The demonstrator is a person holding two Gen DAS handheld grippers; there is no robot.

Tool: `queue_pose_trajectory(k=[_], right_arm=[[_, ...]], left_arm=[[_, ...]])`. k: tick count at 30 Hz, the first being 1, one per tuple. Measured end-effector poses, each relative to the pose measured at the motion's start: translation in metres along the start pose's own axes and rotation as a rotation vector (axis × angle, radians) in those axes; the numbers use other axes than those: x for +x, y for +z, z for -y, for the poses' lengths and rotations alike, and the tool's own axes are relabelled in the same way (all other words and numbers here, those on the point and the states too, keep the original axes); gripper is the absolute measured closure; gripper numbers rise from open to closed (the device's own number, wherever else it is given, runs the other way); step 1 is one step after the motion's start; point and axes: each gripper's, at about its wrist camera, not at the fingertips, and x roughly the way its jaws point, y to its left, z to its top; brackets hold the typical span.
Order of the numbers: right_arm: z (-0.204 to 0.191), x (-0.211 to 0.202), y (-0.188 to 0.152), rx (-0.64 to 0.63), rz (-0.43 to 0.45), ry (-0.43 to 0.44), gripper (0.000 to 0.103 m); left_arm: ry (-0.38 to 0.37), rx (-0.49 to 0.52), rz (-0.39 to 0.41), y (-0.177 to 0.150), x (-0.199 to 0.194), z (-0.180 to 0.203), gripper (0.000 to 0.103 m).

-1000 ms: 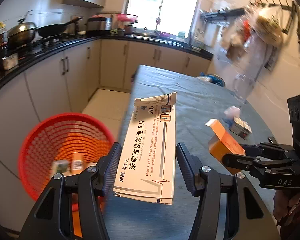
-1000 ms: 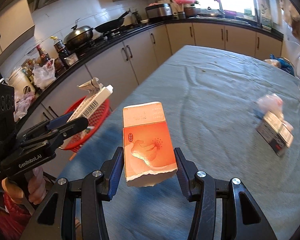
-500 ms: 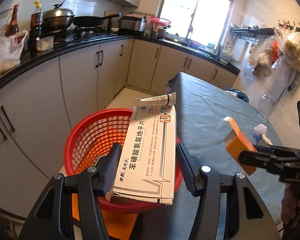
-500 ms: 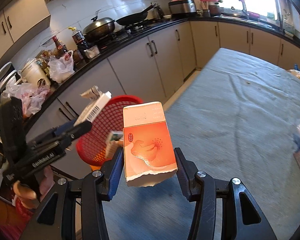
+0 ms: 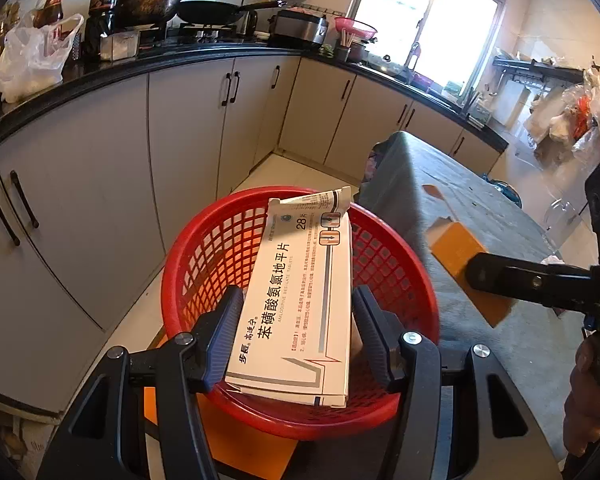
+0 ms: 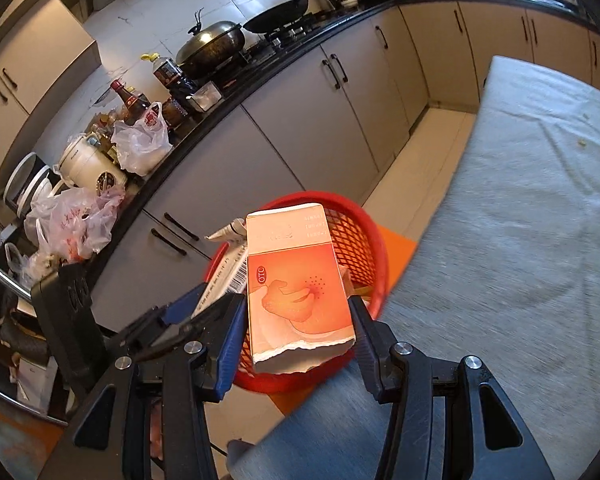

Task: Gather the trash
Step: 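Open both tools to drop the two boxes into the red basket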

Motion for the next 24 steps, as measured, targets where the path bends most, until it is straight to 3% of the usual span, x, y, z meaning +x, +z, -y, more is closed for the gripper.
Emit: queue_pose_trajectory(k=[12,24], right_arm=[[0.006,0.033,0.006,0.028,-0.048,-0.014,0.046],[0.016,-0.005,-0.001,0.035,0.016,-0.002,0.046]], left_arm=[[-0.001,-0.013,-0.017,0.002,0.010,-0.005,0.047],[-0.021,-0.013,0.008,0.004,-0.007,0.005,0.047]])
